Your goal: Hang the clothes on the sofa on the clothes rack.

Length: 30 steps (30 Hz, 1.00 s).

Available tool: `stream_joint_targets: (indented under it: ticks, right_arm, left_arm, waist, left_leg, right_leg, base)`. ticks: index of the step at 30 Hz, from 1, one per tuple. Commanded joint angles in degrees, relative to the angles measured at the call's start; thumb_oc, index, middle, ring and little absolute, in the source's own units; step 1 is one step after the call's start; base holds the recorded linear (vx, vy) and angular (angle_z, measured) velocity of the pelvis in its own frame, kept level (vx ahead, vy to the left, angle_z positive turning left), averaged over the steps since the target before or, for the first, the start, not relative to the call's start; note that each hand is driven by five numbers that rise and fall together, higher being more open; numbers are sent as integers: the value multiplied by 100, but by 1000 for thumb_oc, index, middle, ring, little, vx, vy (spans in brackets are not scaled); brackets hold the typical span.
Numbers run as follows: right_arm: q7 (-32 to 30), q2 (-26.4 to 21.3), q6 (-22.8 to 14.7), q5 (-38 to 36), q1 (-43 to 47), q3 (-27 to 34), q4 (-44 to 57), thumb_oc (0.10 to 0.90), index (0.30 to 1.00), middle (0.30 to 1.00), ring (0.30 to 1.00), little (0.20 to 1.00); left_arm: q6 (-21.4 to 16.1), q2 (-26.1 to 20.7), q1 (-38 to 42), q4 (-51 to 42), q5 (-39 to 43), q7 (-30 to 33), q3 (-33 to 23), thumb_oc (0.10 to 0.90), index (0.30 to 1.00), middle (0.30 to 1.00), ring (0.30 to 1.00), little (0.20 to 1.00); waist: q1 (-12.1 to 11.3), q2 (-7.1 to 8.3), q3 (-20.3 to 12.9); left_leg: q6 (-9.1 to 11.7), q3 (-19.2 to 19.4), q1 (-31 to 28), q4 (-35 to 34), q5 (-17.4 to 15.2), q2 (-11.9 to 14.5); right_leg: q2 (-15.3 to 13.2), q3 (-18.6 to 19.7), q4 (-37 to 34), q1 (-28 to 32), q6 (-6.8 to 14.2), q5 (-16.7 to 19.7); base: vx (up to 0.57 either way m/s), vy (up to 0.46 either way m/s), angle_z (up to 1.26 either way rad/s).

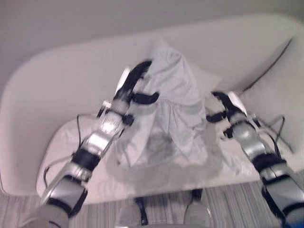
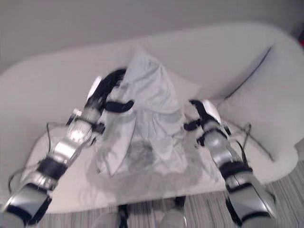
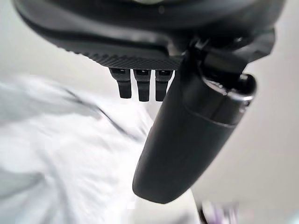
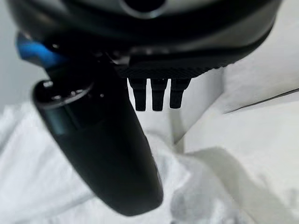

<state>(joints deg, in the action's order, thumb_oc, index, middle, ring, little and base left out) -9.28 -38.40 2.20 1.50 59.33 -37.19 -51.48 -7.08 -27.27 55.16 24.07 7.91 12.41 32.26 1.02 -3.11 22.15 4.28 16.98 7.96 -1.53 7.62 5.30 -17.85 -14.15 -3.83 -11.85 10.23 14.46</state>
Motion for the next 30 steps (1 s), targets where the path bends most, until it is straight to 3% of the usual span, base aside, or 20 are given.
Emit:
stream_joint_targets:
  ticks: [1, 6, 10, 13, 14, 25, 28, 30]
  right_arm:
    - [-495, -142, -399, -590, 905, 282, 190, 800, 900, 900, 900, 900]
    - [-698, -186, -519, -872, 1730, -10, 339, 800, 900, 900, 900, 900]
    - [-936, -277, -558, -1013, 1660, 90, 852, 800, 900, 900, 900, 900]
    - [-1019, -451, -649, -944, 1045, 410, 1728, 800, 900, 900, 900, 900]
    - [-1108, -540, -736, -854, 291, 868, 2246, 800, 900, 900, 900, 900]
    - [-1199, -572, -605, -73, -1283, 1903, 3053, 800, 900, 900, 900, 900]
    - [-1228, -490, -593, -10, -1417, 1974, 3036, 800, 900, 900, 900, 900]
    - [-1155, -478, -679, 83, -1514, 1960, 3070, 800, 900, 900, 900, 900]
  left_arm:
    - [-189, -705, 301, 785, -563, 740, -506, 800, 900, 900, 900, 900]
    - [-34, -1320, 1256, 1515, -1058, 1123, -200, 800, 900, 900, 900, 900]
    - [-65, -1674, 1270, 1478, -838, 1382, -460, 800, 900, 900, 900, 900]
    - [-193, -1903, 840, 850, -596, 1598, -1005, 800, 900, 900, 900, 900]
    - [-298, -2025, 624, 127, -541, 1768, -1325, 800, 900, 900, 900, 900]
    - [-573, -2081, 215, -1974, -655, 2064, -2168, 800, 900, 900, 900, 900]
    - [-640, -2051, 52, -2125, -502, 2070, -2344, 800, 900, 900, 900, 900]
    - [-431, -2345, -47, -1804, -929, 2161, -2413, 800, 900, 900, 900, 900]
  waist:
    - [-106, 404, -1]
    - [-44, 447, 285]
    - [-1, 463, 348]
    - [14, 475, 324]
    - [31, 435, 291]
    - [-5, 287, 210]
    - [-19, 244, 190]
    - [-55, 194, 172]
  left_leg:
    - [354, -186, -102, -347, -440, 437]
    - [381, -273, 536, -100, -351, 461]
    - [397, -290, 825, -62, -315, 443]
    - [389, -282, 779, -114, -330, 433]
    - [374, -315, 710, -170, -351, 409]
    - [361, -416, 528, -157, -421, 334]
    - [365, -427, 509, -170, -413, 336]
    - [375, -445, 474, -195, -398, 347]
  right_leg:
    - [-120, 116, -117, -62, 200, -143]
    - [-123, 208, -117, -575, 202, -27]
    - [-145, 206, -117, -821, 222, 26]
    - [-172, 202, -117, -819, 227, 12]
    - [-214, 195, -117, -755, 221, -12]
    - [-291, 204, -117, -529, 220, -89]
    - [-288, 214, -117, -507, 218, -96]
    - [-283, 176, -117, -477, 229, -99]
  base:
    - [-210, -1, -20]
    - [-72, 6, -21]
    - [-18, 37, -2]
    - [57, 25, 2]
    - [46, 14, 3]
    - [18, -12, 6]
    - [0, 0, 0]
    - [0, 0, 0]
